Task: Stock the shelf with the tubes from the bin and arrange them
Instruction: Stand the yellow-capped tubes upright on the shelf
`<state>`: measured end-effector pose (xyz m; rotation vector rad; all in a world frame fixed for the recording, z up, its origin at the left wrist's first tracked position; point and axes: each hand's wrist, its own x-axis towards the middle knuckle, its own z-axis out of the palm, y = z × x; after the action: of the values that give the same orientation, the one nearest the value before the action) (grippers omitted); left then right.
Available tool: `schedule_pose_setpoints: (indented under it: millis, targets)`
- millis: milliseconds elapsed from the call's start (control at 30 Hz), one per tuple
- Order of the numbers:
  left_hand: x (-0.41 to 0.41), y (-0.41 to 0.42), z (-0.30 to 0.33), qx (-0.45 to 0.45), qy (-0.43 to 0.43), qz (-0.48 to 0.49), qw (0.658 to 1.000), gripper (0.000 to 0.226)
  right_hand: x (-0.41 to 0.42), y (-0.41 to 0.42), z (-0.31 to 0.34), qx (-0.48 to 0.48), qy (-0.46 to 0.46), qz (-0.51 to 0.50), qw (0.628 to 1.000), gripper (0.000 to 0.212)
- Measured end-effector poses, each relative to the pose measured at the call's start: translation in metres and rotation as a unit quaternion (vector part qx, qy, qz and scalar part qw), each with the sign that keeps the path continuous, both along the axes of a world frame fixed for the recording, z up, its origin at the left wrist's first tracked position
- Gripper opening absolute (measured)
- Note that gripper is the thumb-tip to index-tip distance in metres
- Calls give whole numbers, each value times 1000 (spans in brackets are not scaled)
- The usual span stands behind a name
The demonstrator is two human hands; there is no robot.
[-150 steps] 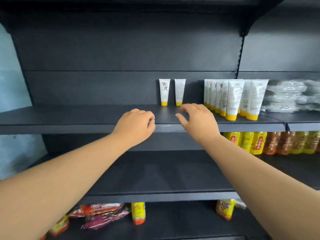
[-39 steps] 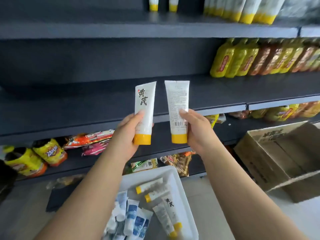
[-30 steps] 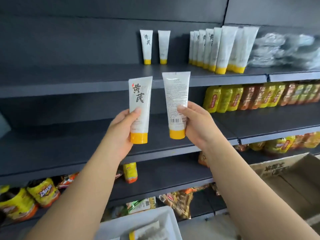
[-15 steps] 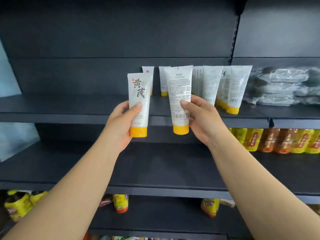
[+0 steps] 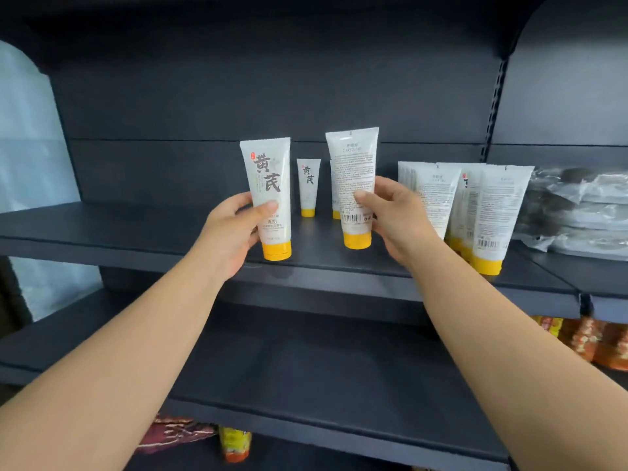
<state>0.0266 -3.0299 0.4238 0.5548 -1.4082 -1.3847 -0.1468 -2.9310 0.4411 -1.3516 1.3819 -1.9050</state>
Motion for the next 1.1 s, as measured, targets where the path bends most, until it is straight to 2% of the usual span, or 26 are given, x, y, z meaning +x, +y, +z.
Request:
schedule_pose_setpoints:
  millis: [67,200,433,567,767,1100]
  targets:
    - [-8,-24,1,5,-13,-6,1000,18,-10,-28,-2,15,4,-27,1000,20]
    - [-33,-82,-3,3,-40,-22,999,32,-36,-96,-11,59,-17,-74,995,25]
    - [-85,-167,-7,25,-128,-58,990,34,-73,-177,-22,104,-70,-111,986,27]
    - [-110,-203,-3,15,-157,-85,984,29,-92,-205,-29,99,-81,-133,983,25]
    - [-139,-240,-11,55,-135,-89,985,37,-104,-223,-43,100,-7,-167,981,21]
    - [-161,-255,-21,53,-122,-92,987,39,-110,-227,-47,93,5,-158,983,25]
